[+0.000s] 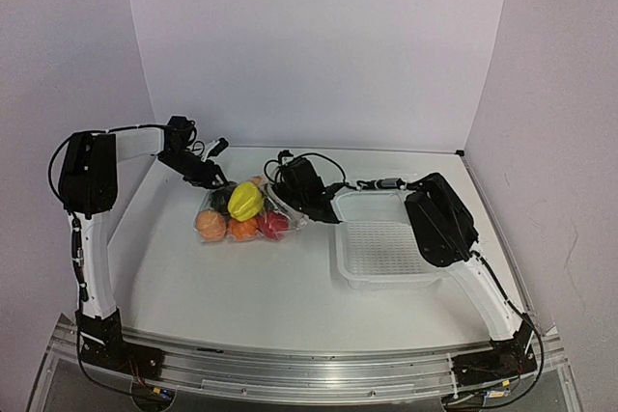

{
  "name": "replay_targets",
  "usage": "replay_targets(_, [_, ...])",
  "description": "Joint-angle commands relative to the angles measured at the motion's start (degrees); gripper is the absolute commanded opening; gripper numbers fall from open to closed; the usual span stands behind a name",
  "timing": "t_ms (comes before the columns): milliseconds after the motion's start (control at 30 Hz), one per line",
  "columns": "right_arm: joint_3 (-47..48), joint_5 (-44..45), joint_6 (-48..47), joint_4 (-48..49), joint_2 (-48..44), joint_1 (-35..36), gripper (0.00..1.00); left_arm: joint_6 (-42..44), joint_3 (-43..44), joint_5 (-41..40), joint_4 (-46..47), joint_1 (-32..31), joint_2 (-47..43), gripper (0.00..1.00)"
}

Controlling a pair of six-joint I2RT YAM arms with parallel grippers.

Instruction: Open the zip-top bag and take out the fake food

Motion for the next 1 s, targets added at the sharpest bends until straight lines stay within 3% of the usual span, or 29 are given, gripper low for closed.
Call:
replay_targets(0, [2.8,0.2,0.7,-4.6,4.2,0.6,0.69,6.9,-0.4,0.8,-4.0,-1.7,0.7,0.38])
replay_targets(133, [8.0,1.2,2.6,-15.0,7.6,0.4,0.67,9.1,-1.1,-1.0,-4.4,-1.7,0.3,0.32])
replay_targets(333, [8.1,1.0,6.8,-19.6,8.1,0.4,0.61,9.1,-1.4,-3.1,-3.6,-1.1,-0.3,0.29])
replay_targets(433, [11.6,2.5,7.3,-26.3,9.2,0.3,0.60,9.0,-1.2,-3.4,-3.4,-1.0,-0.7,0.26])
replay_targets(533, [14.7,0.1,9.4,-31.6,10.5,0.3,0.56,8.6,-0.7,-3.3,-3.5,-1.0,-0.9,0.16])
replay_targets(667, [9.4,-3.3,15.0,-33.9,7.7,0.3,0.48,8.3,-0.9,-3.4,-4.1,-0.9,-1.9,0.00])
replay_targets(800, [1.5,-4.0,15.7,-33.7,1.7,0.4,0.50,8.9,-2.8,-5.4,-4.7,-0.5,-3.3,0.00])
replay_targets(967, [1.4,-10.8,9.0,-33.1,-1.1,2.4,0.58,12.7,-8.6,-6.3,-7.3,-0.3,-8.1,0.00])
